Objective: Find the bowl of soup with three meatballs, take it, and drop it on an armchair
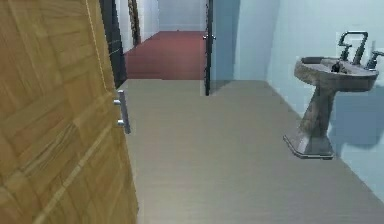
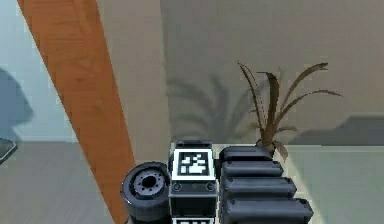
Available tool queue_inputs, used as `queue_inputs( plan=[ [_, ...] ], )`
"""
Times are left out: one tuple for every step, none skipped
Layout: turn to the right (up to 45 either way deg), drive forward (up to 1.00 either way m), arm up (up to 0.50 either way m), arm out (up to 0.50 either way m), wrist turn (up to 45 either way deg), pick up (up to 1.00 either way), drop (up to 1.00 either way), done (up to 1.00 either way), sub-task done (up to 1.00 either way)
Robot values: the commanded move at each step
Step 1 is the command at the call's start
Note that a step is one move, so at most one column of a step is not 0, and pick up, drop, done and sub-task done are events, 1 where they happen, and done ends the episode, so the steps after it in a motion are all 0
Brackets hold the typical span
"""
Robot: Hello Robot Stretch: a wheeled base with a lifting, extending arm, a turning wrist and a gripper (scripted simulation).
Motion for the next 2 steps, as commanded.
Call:
queue_inputs(
  plan=[
    [0.0, 0.85, 0.00, 0.00, 0.0, 0.00, 0.00, 0.00, 0.00],
    [0.0, 0.30, 0.00, 0.00, 0.0, 0.00, 0.00, 0.00, 0.00]
  ],
)
